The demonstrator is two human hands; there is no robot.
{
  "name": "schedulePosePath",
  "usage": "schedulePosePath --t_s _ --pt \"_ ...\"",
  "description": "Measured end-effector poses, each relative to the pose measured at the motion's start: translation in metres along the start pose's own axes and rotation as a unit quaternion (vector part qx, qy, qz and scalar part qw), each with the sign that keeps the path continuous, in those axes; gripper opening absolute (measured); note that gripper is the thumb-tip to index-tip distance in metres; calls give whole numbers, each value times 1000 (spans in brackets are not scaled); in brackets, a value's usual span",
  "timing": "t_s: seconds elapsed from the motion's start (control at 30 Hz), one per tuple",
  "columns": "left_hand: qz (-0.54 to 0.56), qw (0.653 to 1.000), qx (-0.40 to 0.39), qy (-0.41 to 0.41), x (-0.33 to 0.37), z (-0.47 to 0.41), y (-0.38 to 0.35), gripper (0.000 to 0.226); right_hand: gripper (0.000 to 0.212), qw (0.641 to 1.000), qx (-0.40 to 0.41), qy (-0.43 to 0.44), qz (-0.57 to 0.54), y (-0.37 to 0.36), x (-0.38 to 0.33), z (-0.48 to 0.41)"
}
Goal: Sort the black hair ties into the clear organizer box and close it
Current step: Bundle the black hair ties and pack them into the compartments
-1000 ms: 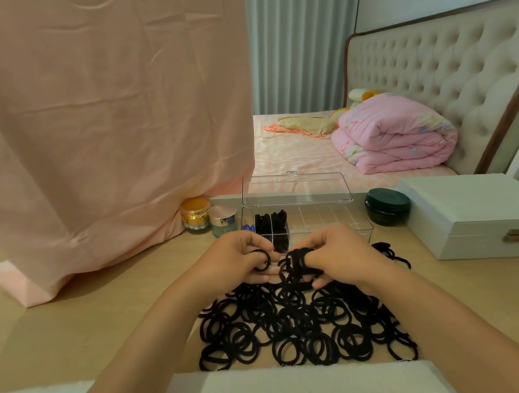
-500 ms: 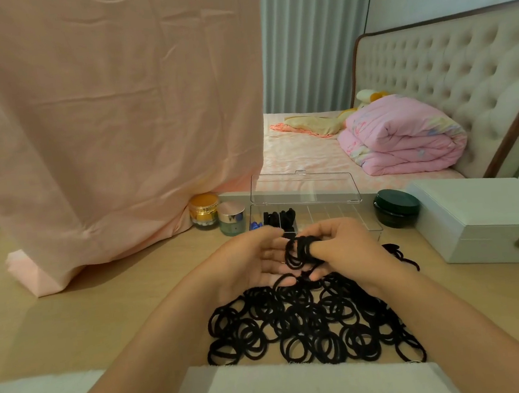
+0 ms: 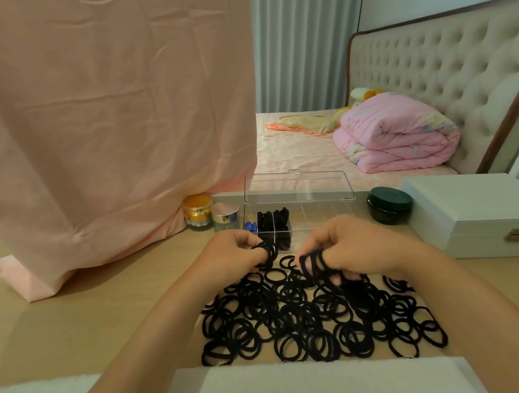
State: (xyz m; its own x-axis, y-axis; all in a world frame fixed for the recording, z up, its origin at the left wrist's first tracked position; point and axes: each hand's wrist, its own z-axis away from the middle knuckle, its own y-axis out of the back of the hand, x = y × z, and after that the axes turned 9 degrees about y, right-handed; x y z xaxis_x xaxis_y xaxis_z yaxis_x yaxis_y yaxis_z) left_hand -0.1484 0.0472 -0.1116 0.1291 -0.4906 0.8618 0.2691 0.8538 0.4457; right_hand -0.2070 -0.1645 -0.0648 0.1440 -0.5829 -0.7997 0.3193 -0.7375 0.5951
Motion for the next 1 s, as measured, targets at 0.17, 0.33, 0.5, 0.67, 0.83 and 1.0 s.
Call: schedulePosePath --t_s 0.17,0.33,0.5,0.67,0.83,1.0 --pt "5 1000 -16 3 0 -1 3 6 36 967 -155 -37 200 -19 2 -6" --pt "0 1000 -23 -4 -3 -1 -2 5 27 958 -138 -35 249 -35 3 -9" --pt "-4 1000 -19 -16 -3 -1 -3 3 16 974 -104 -3 203 -21 3 -7" --pt "36 998 -47 -21 -2 1 -6 5 15 1000 -1 12 -19 -11 0 -6" --pt "147 975 -162 23 4 3 -13 18 13 989 113 -13 -93 -24 3 -14" --pt "131 971 -201 -20 4 8 -11 36 9 985 161 -39 -58 -35 10 -21"
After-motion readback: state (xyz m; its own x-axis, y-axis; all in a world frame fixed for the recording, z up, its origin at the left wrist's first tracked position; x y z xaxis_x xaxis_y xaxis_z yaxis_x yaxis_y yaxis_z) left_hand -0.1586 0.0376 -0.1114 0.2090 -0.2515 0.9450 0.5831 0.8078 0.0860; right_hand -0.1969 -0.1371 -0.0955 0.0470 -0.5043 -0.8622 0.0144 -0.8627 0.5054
